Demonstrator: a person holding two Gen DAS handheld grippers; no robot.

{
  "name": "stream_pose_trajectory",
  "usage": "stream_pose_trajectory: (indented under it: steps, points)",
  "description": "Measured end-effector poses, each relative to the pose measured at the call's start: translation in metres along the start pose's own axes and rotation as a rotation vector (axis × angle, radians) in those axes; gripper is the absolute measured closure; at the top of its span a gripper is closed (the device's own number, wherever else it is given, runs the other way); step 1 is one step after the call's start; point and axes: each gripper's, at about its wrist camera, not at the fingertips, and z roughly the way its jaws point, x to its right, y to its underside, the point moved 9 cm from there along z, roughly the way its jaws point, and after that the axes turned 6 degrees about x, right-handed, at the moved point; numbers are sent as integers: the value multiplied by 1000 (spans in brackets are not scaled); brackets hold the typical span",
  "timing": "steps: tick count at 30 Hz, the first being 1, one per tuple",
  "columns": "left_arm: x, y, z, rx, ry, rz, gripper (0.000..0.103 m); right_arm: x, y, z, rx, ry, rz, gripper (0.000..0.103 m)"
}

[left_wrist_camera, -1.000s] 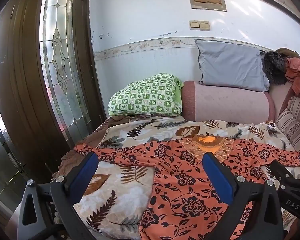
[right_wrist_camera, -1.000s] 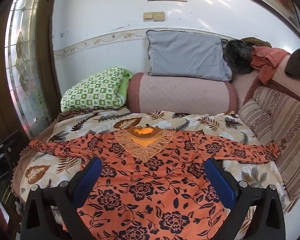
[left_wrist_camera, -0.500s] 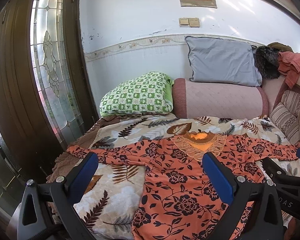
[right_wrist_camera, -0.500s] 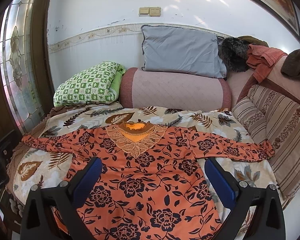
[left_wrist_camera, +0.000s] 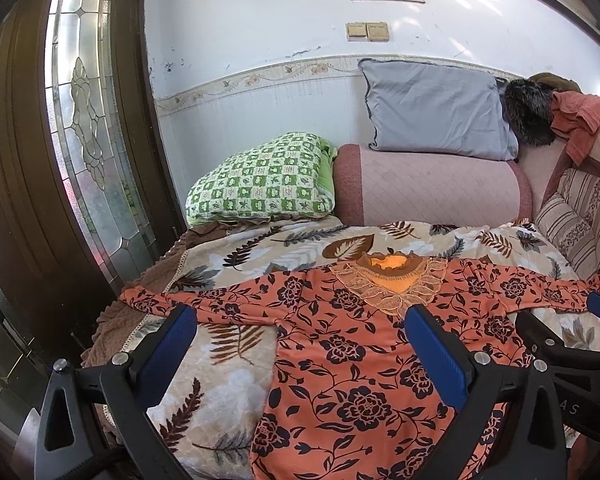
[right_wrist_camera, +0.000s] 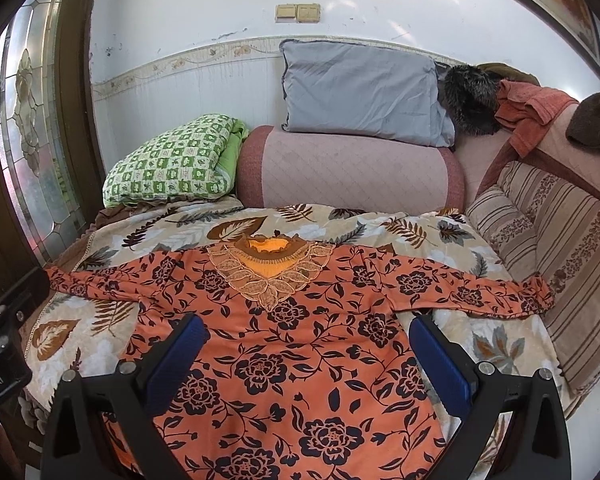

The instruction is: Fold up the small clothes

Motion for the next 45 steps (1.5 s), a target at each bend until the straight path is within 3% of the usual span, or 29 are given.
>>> stream_pose_trajectory:
  steps: [5, 8, 11, 14, 18, 22, 27, 29, 33, 37, 41, 42, 44, 45]
  points:
    - [16, 8, 35, -37, 22, 12, 0, 11, 5, 19, -31, 1, 40, 0]
    - [29, 27, 83, -142, 56, -27, 0, 31, 10, 40, -50, 19, 89, 0]
    - [38, 52, 136, -258, 45, -69, 0, 70, 18, 72, -70, 90, 158, 0]
    - [51, 74, 175, -301, 16, -69, 0, 122, 32, 112, -95, 160, 253, 0]
    - [77, 95, 218, -333, 48, -87, 0, 218, 61, 168, -151, 239, 484, 0]
    - [100, 118, 241, -333, 119, -60, 0, 334, 98, 190, -102, 284, 842, 0]
    - [135, 136, 262, -499, 279, -74, 0, 429, 133, 189, 55, 245, 1169, 1]
    - [143, 136, 266, -477, 308, -65, 0, 450, 145, 197, 97, 181, 1297, 3]
    - [139, 124, 269, -389, 272, -32, 0, 482, 142, 210, 181, 135, 1377, 13]
    - [134, 114, 271, -295, 228, 8, 0, 501, 142, 227, 177, 127, 1425, 26]
    - [126, 119, 283, -317, 207, 20, 0, 515, 141, 239, 185, 166, 1397, 39]
    - [124, 121, 284, -324, 205, 15, 0, 518, 142, 243, 180, 178, 1392, 45]
    - [116, 120, 288, -329, 191, -8, 0, 517, 143, 247, 187, 182, 1383, 76]
    - [114, 119, 289, -325, 182, -13, 0, 515, 141, 249, 190, 168, 1379, 96]
